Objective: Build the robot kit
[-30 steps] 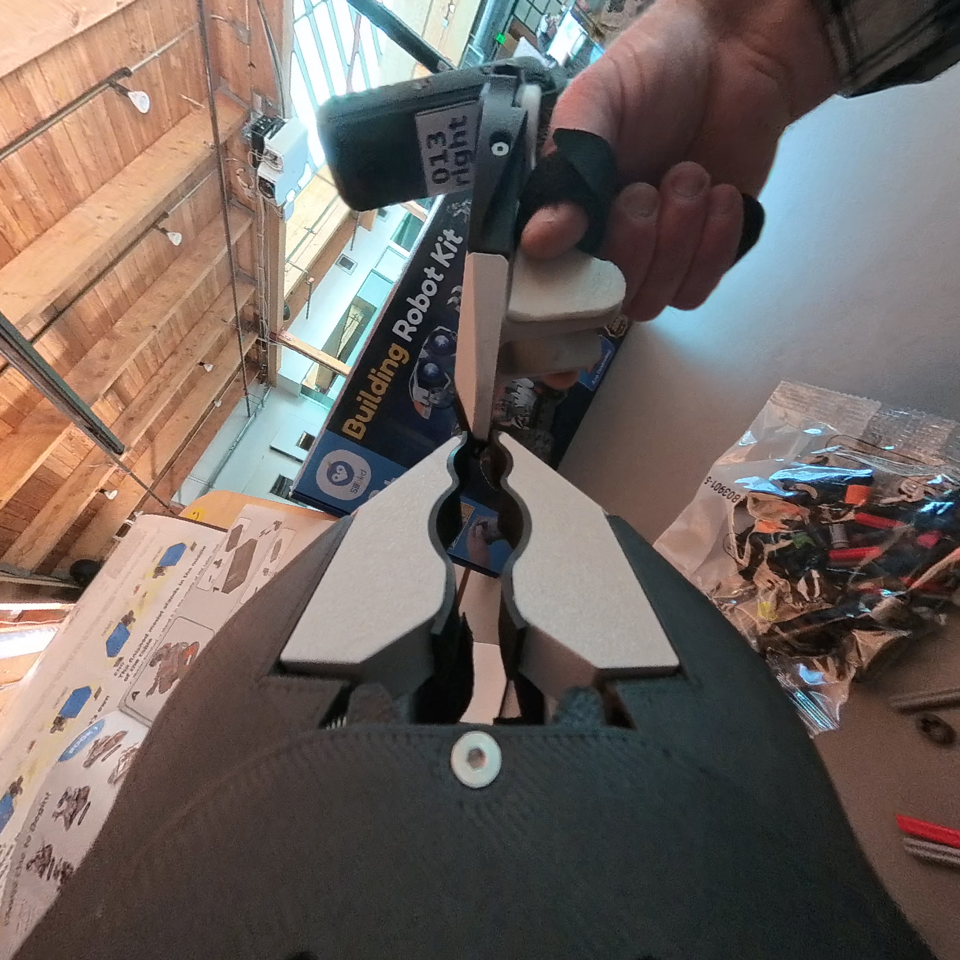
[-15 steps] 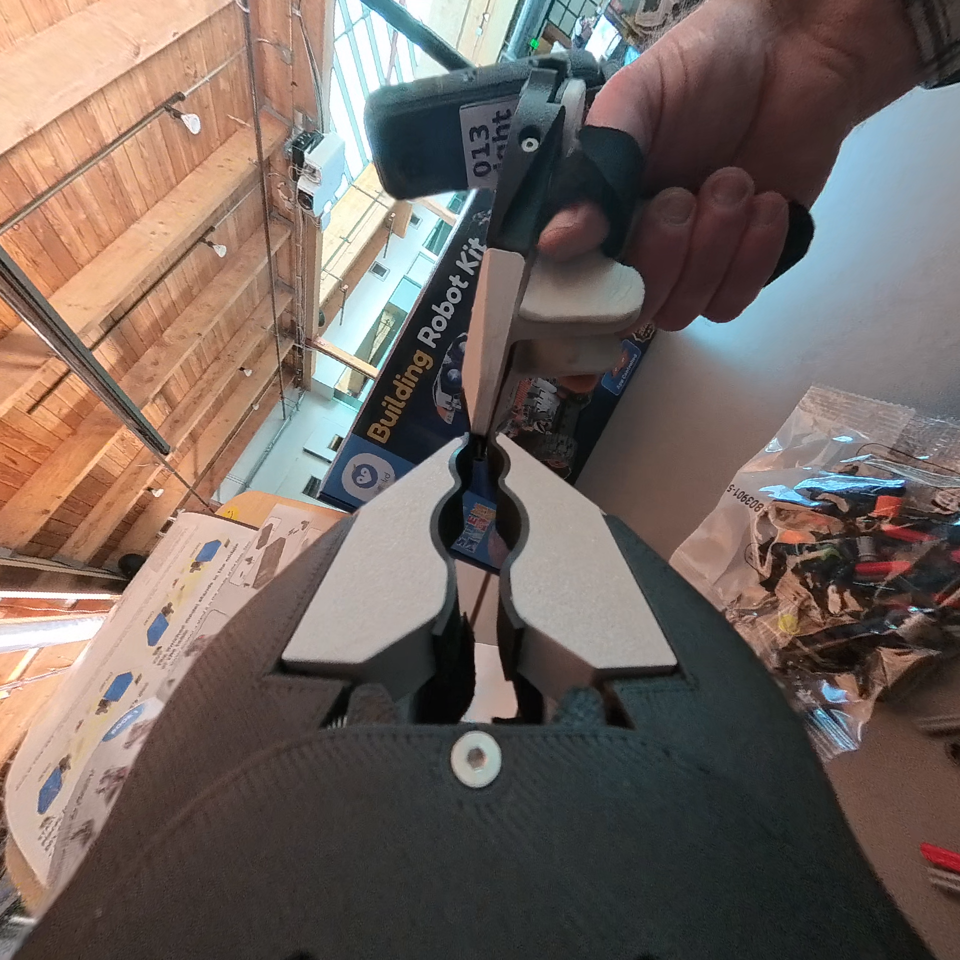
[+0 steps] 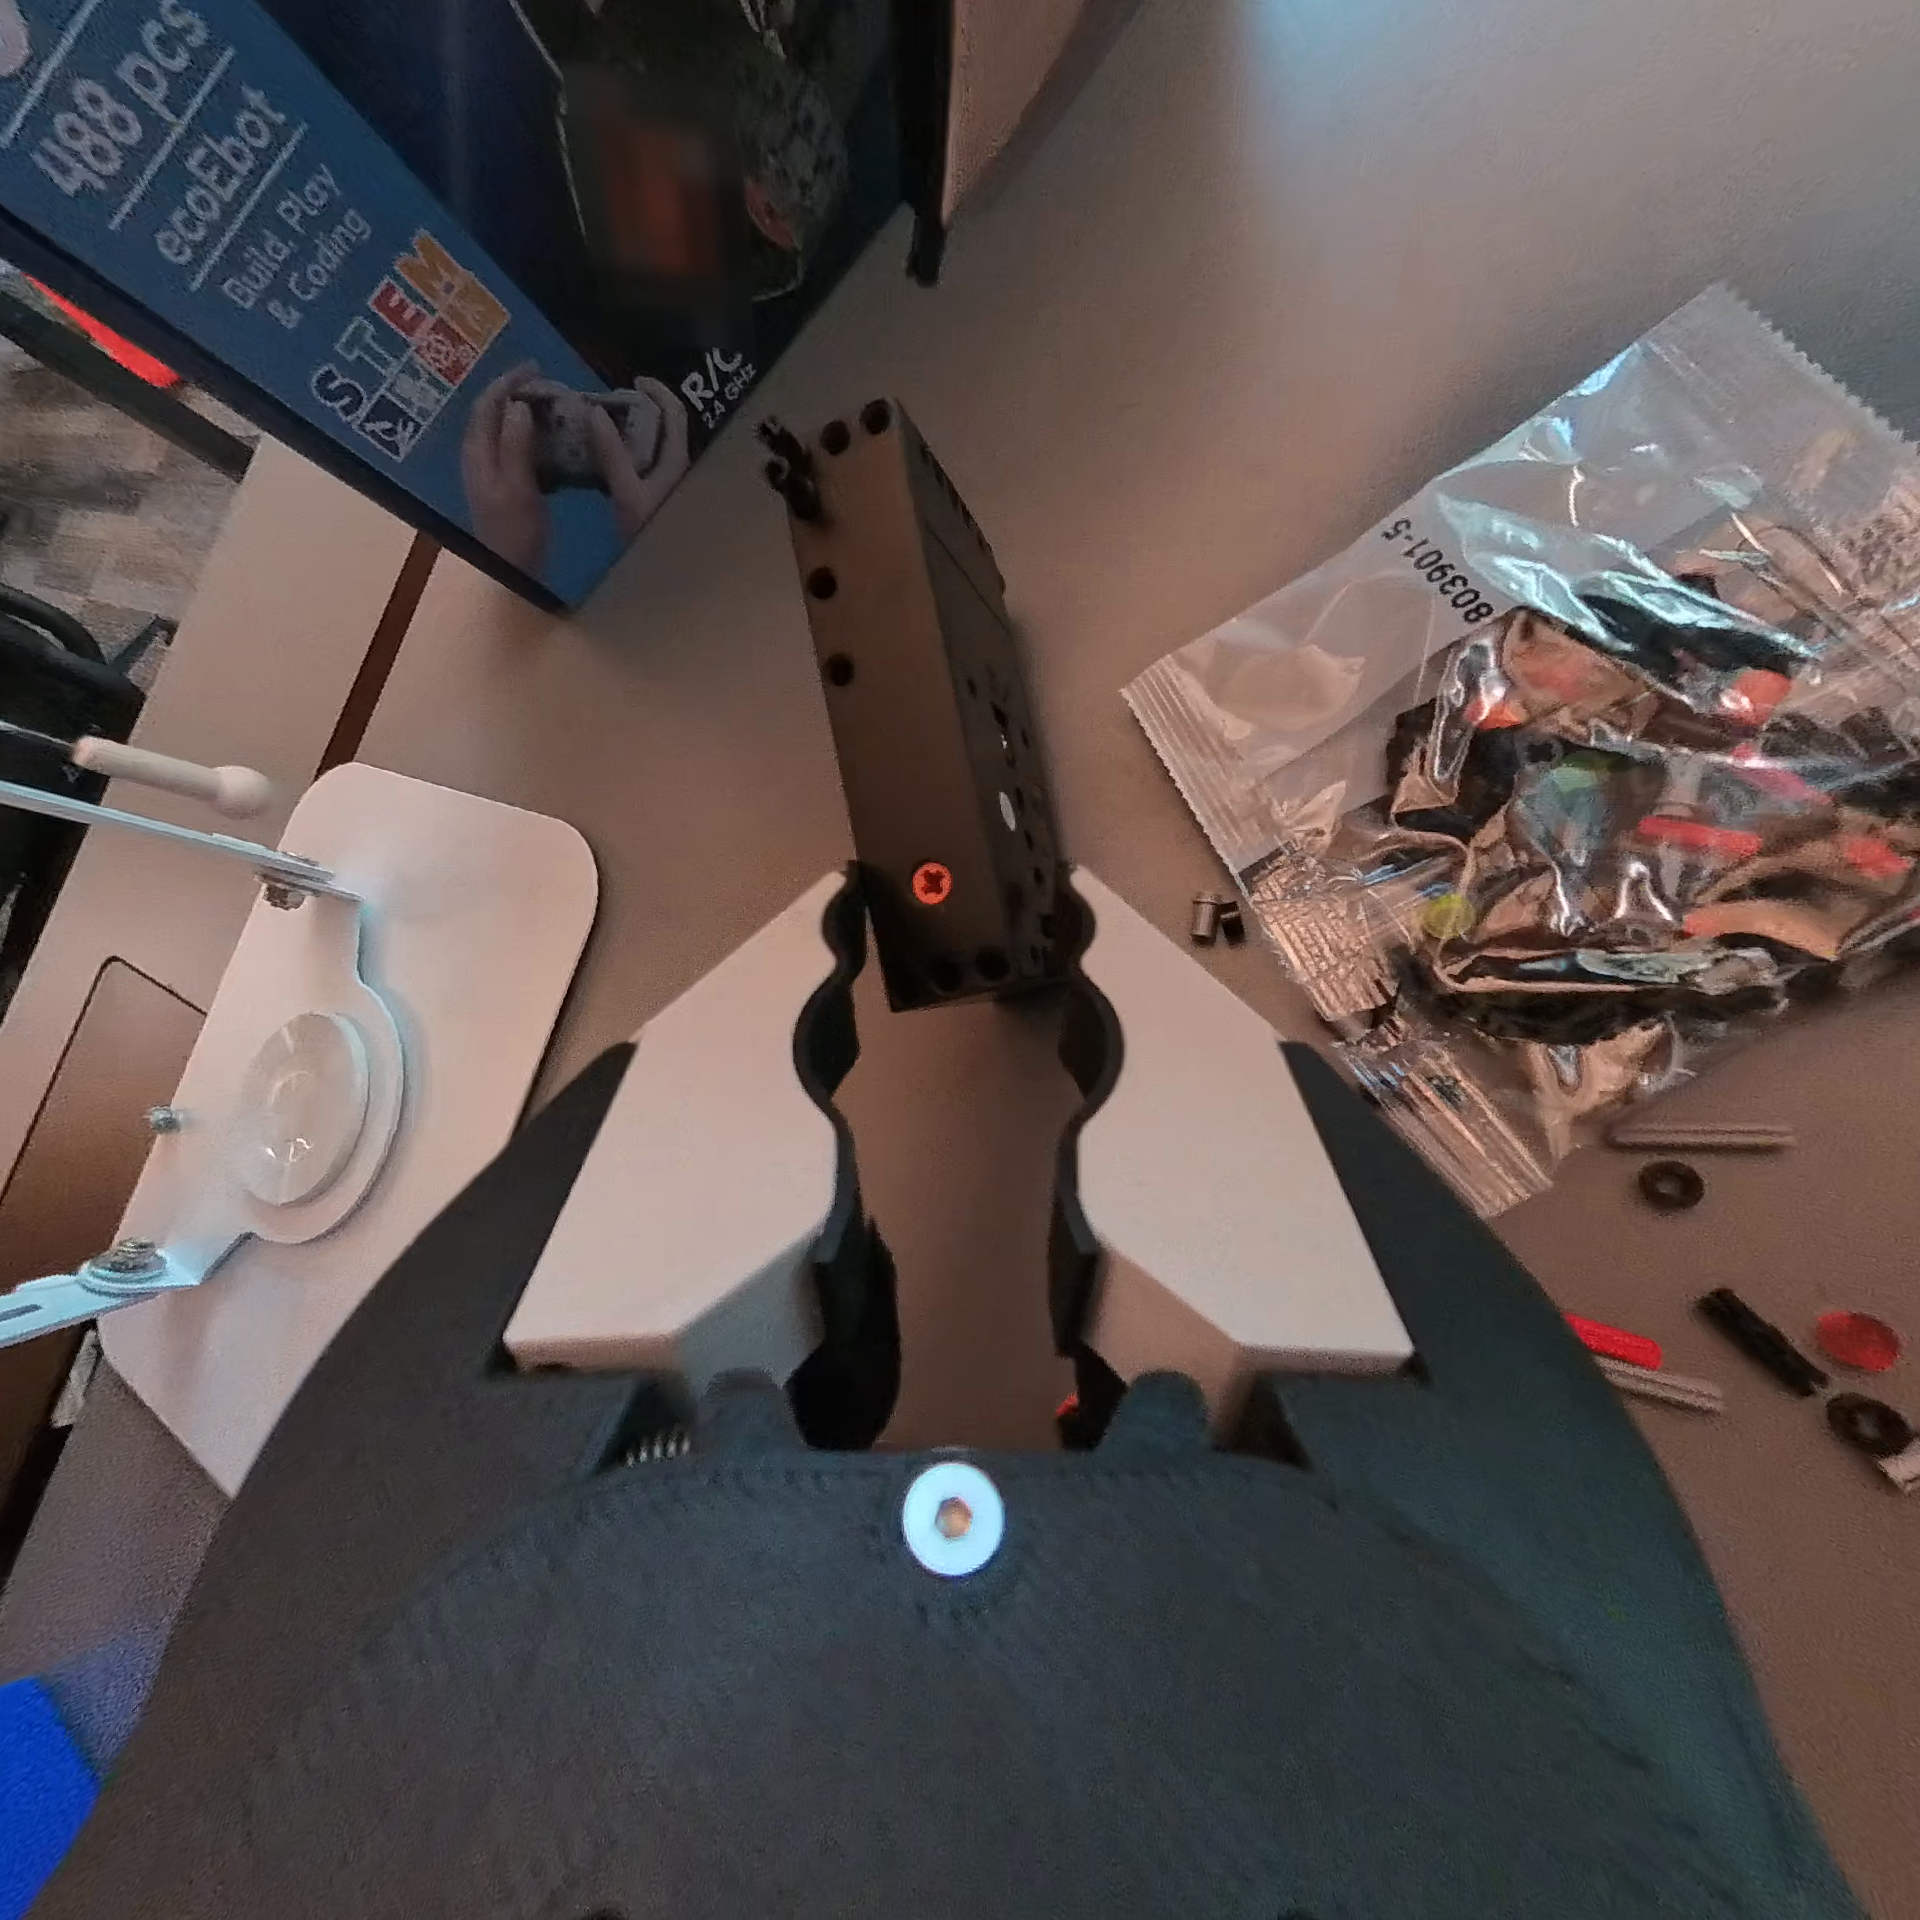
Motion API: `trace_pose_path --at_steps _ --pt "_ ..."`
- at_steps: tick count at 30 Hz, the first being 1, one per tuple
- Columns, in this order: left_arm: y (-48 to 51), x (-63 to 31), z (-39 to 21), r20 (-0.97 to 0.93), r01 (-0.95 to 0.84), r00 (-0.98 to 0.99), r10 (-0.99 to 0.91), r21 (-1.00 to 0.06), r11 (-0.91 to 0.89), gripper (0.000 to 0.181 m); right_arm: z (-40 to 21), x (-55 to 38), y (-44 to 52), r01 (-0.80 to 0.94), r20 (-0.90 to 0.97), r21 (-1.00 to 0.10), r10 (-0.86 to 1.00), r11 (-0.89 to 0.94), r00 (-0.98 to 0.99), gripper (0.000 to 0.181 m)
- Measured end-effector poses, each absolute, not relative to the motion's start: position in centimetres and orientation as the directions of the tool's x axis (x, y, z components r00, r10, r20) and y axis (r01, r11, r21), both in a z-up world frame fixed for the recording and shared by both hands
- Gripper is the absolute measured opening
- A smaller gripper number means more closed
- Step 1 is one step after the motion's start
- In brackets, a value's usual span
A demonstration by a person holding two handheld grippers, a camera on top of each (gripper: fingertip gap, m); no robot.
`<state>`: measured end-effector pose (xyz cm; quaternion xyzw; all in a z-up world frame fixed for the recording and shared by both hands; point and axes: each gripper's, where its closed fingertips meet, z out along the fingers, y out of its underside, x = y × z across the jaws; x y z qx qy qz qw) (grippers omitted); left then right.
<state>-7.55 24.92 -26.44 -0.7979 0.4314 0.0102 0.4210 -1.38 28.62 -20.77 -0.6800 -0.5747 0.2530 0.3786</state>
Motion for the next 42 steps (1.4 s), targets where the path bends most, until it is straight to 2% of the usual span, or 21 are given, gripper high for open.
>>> trace_pose_path --at_steps 3,8,15,28,35,42 --pt "24.7 -6.8 -26.1 -0.335 -0.66 0.649 -0.684 -0.694 -0.287 0.026 -21.4 -1.7 29.2 0.593 0.079 -0.803 0.973 -0.066 0.217 0.002" --pt "24.9 -6.1 -26.1 -0.375 -0.67 0.655 -0.657 -0.689 -0.275 0.025 -21.5 -1.7 29.5 0.63 0.121 -0.776 0.972 -0.033 0.2 0.002" --pt "25.2 -5.8 -26.1 -0.458 -0.717 0.627 -0.63 -0.656 -0.236 0.024 -22.5 -0.5 29.6 0.772 0.335 -0.627 0.931 0.106 0.145 0.002" --pt "25.2 -5.2 -26.1 -0.499 -0.736 0.611 -0.615 -0.643 -0.211 0.025 -23.1 -0.2 29.6 0.845 0.504 -0.492 0.86 0.209 0.081 0.002" --pt "25.3 -5.1 -26.0 -0.499 -0.733 0.617 -0.608 -0.647 -0.212 0.024 -23.3 0.1 29.5 0.849 0.476 -0.493 0.876 0.188 0.082 0.002" --pt "25.4 -5.2 -26.1 -0.5 -0.731 0.62 -0.604 -0.648 -0.214 0.024 -23.4 0.1 29.5 0.824 0.345 -0.556 0.932 0.108 0.111 0.002"
